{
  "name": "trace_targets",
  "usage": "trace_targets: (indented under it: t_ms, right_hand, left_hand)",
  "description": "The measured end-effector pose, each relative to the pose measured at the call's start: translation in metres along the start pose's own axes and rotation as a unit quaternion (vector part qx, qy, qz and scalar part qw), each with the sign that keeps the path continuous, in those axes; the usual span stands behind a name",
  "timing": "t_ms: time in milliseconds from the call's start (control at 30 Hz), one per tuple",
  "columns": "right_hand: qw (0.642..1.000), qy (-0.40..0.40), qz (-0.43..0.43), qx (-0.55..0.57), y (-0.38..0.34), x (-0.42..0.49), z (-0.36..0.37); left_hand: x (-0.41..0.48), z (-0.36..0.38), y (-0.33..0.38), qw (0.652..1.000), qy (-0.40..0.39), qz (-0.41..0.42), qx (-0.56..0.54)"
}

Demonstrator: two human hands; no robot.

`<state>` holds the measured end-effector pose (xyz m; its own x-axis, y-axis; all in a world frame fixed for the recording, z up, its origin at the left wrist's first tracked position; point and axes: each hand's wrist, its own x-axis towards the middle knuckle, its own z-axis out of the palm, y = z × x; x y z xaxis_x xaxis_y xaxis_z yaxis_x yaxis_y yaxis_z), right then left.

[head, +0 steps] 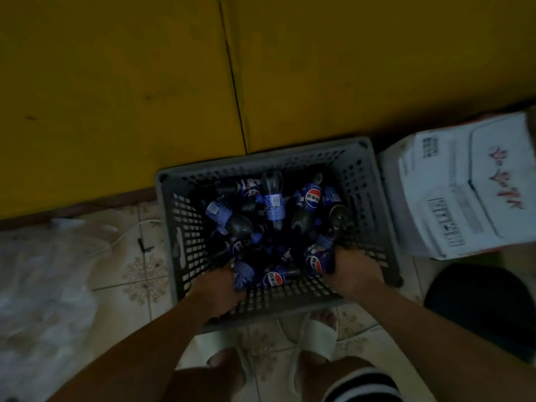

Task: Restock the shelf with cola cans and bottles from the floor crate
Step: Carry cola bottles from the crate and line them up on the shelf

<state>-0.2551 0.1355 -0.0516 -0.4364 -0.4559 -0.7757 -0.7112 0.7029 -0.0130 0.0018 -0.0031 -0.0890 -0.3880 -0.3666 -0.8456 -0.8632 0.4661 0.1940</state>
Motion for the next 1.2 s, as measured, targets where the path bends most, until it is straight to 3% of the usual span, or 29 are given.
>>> trace_targets:
  t_ms: [100, 200, 333, 433, 500, 567, 667, 800, 900, 967, 1067, 1200]
  right_hand:
    - [0.984, -0.024, 0.060, 0.166, -0.002, -0.052, -0.023]
    - [0.914, -0.048, 0.128, 0.383, -0.008, -0.118, -0.044]
    - [0.816, -0.085, 0.173, 0.546, -0.022, -0.214, -0.088]
    - [0.760, -0.111, 0.183, 0.614, -0.037, -0.278, -0.118]
    - [0.675, -0.153, 0.201, 0.694, -0.051, -0.323, -0.138]
    - [0.592, -0.166, 0.213, 0.759, -0.068, -0.370, -0.163]
    - [0.546, -0.151, 0.182, 0.804, -0.094, -0.433, -0.199]
    - [0.573, -0.161, 0.080, 0.799, -0.117, -0.485, -0.238]
    - [0.615, -0.191, -0.016, 0.765, -0.121, -0.507, -0.266]
    - [0.660, -0.196, -0.079, 0.721, -0.123, -0.514, -0.284]
    - [0.731, -0.169, -0.163, 0.641, -0.132, -0.521, -0.304]
    - [0.845, -0.013, -0.262, 0.466, -0.138, -0.523, -0.320]
  left_hand:
    - [-0.055, -0.031, 0.014, 0.989, -0.002, -0.021, -0.145]
    - [-0.117, -0.064, 0.024, 0.934, 0.020, -0.086, -0.347]
    - [-0.206, -0.108, 0.045, 0.798, 0.061, -0.150, -0.581]
    - [-0.271, -0.140, 0.061, 0.676, 0.024, -0.172, -0.716]
    - [-0.315, -0.154, 0.064, 0.609, -0.013, -0.155, -0.778]
    - [-0.360, -0.168, 0.063, 0.571, -0.033, -0.133, -0.809]
    - [-0.427, -0.186, 0.060, 0.538, -0.056, -0.086, -0.837]
    - [-0.498, -0.203, 0.043, 0.518, -0.027, -0.030, -0.855]
    - [-0.541, -0.217, 0.022, 0.547, 0.024, 0.025, -0.836]
    - [-0.562, -0.222, 0.012, 0.554, 0.060, 0.069, -0.827]
    - [-0.585, -0.225, 0.007, 0.536, 0.130, 0.117, -0.826]
    - [-0.604, -0.215, 0.021, 0.494, 0.211, 0.152, -0.830]
